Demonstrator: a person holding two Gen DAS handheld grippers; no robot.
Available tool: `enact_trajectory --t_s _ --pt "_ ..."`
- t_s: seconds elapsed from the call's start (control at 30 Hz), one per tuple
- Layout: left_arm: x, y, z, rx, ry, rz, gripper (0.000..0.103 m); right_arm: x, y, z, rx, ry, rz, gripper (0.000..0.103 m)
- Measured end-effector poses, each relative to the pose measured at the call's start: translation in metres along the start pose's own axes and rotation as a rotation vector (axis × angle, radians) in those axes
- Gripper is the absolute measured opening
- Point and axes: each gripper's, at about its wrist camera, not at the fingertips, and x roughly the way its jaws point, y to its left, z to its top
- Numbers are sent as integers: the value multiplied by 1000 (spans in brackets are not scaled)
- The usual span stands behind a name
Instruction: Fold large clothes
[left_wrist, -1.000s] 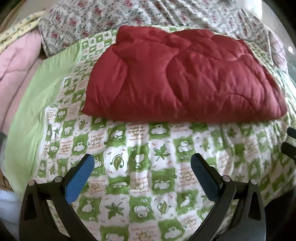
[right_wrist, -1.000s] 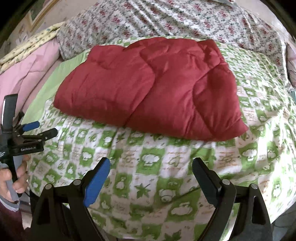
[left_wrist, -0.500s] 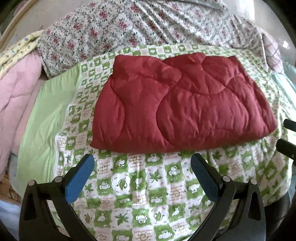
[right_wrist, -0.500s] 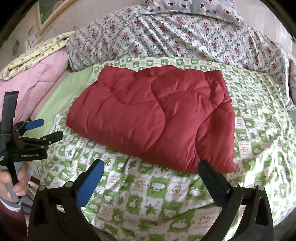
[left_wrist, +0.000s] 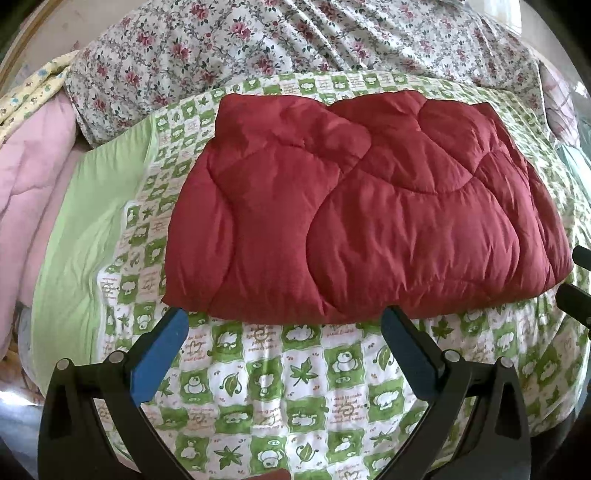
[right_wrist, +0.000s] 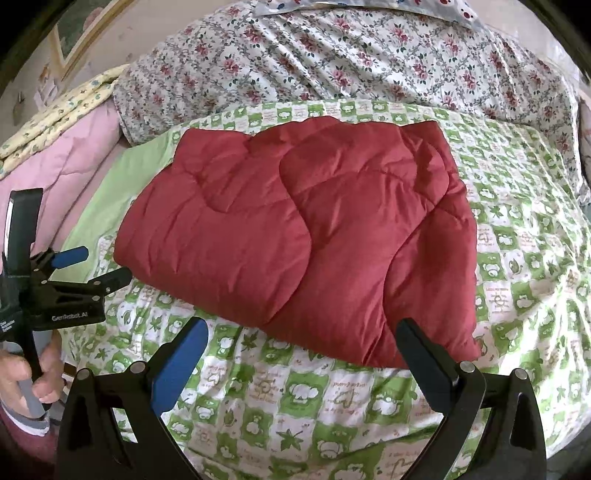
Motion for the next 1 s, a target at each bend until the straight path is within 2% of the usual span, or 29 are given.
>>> enact_trajectory --t_s 1.0 --pt "20 -1 22 10 4 15 103 26 -6 31 -21 22 11 102"
